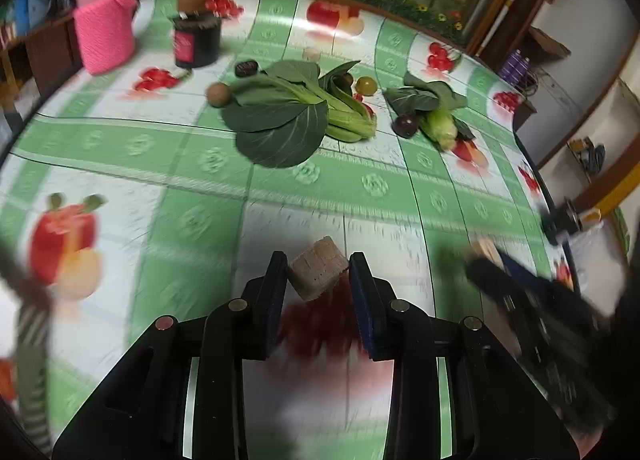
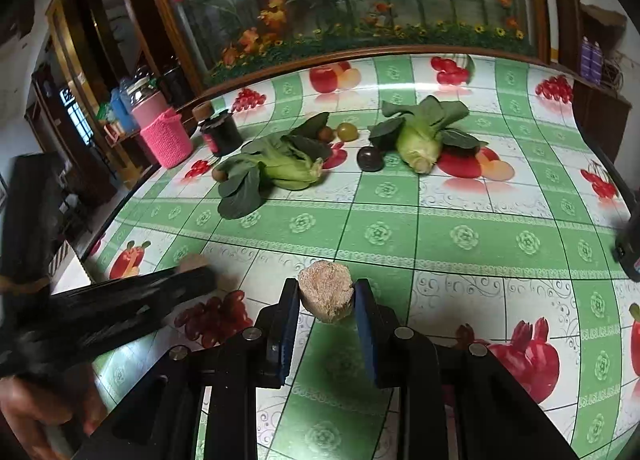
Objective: Organize fruits
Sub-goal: 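Grasp a tan cube cake with the left tool while the right tool grasps a round cake, then carry both cakes into the white tray and open both tools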
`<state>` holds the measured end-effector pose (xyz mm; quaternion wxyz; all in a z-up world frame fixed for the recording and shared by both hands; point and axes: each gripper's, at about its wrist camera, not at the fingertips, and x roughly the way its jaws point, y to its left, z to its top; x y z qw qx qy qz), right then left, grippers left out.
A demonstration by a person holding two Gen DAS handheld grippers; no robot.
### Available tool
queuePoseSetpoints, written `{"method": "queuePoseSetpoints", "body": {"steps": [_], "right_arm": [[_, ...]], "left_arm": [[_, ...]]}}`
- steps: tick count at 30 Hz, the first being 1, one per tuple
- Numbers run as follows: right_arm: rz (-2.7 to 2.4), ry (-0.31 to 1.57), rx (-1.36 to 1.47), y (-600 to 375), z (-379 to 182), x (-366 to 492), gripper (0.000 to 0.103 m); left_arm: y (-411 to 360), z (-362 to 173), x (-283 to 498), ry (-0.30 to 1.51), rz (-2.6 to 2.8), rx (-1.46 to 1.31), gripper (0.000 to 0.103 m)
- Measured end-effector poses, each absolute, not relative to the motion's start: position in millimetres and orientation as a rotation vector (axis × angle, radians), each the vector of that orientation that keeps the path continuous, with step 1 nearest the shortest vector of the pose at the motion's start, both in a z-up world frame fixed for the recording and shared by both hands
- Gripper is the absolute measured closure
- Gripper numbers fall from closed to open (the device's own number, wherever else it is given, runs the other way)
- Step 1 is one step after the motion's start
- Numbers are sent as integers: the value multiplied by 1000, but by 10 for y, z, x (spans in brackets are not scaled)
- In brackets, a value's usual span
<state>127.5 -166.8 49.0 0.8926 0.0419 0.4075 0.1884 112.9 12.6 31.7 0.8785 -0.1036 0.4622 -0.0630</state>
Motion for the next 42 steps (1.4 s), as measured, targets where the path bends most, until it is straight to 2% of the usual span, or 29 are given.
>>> {"method": "queuePoseSetpoints", "body": {"steps": [9, 19, 32, 42], "right_arm": [[524, 861, 182, -1400, 551, 1137, 76], [769, 836, 105, -533, 723, 40, 76], [962, 838, 21, 588, 736, -576, 76], [1001, 848, -53, 911, 729, -726, 76]], "left_arm": [[531, 620, -63, 876, -117, -130, 72], [1335, 744, -941, 779, 37, -39, 72], [2283, 793, -1492, 729, 244, -70, 72], [2521, 687, -1595, 720, 322, -49, 72]]}}
